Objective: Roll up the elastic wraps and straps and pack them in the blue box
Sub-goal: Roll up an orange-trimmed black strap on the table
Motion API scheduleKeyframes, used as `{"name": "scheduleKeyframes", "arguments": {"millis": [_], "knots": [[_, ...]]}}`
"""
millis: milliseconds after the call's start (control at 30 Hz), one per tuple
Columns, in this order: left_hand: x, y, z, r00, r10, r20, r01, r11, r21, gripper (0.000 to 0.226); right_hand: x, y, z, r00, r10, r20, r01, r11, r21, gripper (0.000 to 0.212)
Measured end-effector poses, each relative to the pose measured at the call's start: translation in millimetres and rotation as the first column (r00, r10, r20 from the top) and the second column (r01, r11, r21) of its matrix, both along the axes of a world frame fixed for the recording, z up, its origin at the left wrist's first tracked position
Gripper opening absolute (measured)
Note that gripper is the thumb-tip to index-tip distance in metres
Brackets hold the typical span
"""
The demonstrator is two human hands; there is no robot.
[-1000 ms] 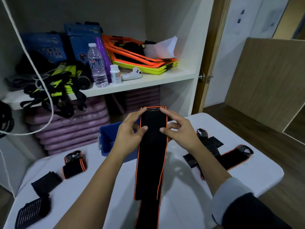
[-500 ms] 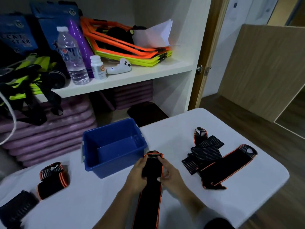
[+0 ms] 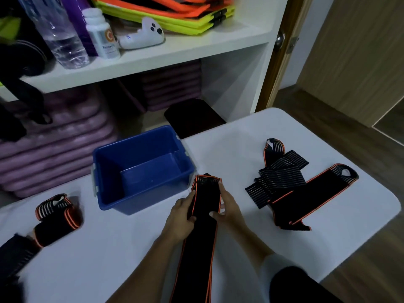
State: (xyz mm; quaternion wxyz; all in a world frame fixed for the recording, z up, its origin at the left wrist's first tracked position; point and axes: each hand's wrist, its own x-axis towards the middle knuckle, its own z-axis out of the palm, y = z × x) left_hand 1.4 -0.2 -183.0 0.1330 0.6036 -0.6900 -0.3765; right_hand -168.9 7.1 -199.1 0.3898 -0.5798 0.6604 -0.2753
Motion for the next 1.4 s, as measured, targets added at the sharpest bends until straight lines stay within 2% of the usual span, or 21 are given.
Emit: {"name": "scheduleKeyframes", "arguments": {"millis": [133,333,500,633,833,1033,1167,1267,1400], "knots": [[12.3,37.9,8.0,0.997,0.065,-0.034,-0.067,0.996,-0.061,0.059,6.8,27.8,16.6,0.998,-0.058,0.039,0.058,0.998,-0.011,0.091],[31.2,92.0,5.9,0.994,0.114,-0.002,-0.113,0.991,0.071,0.048,19.1,89.5,14.7,0.994,-0.106,-0.022,0.108,0.987,0.119,0.086],[38.3,128.9,7.0,0.993,0.116,0.034,-0.12,0.985,0.121,0.044,37.6,149.8,9.9,0.989,-0.12,-0.088,0.134,0.975,0.178,0.077],[39.8,141.5,11.2,0.986,0.155,0.06,-0.162,0.977,0.135,0.042,53.5,174.3,8.8,0.987,-0.135,-0.085,0.151,0.963,0.226,0.069],[37.1,156.8,17.3,0.976,0.218,0.029,-0.219,0.96,0.174,0.048,66.2,182.7,14.9,0.986,-0.146,-0.079,0.158,0.972,0.176,0.057],[42.6,167.6,16.5,0.958,0.284,0.029,-0.28,0.917,0.283,0.051,65.9,183.8,13.6,0.983,-0.17,-0.063,0.179,0.962,0.205,0.061],[42.9,164.6,16.8,0.958,0.28,0.055,-0.283,0.91,0.303,0.049,65.5,179.1,11.7,0.984,-0.169,-0.05,0.175,0.962,0.21,0.06],[40.3,146.1,22.7,0.951,0.279,0.13,-0.302,0.927,0.221,0.046,60.0,167.2,12.5,0.97,-0.235,-0.061,0.242,0.953,0.184,0.056],[25.1,98.2,39.2,0.95,0.312,-0.025,-0.31,0.949,0.06,0.037,43.2,120.7,15.4,0.938,-0.345,-0.007,0.343,0.93,0.129,0.055]]}}
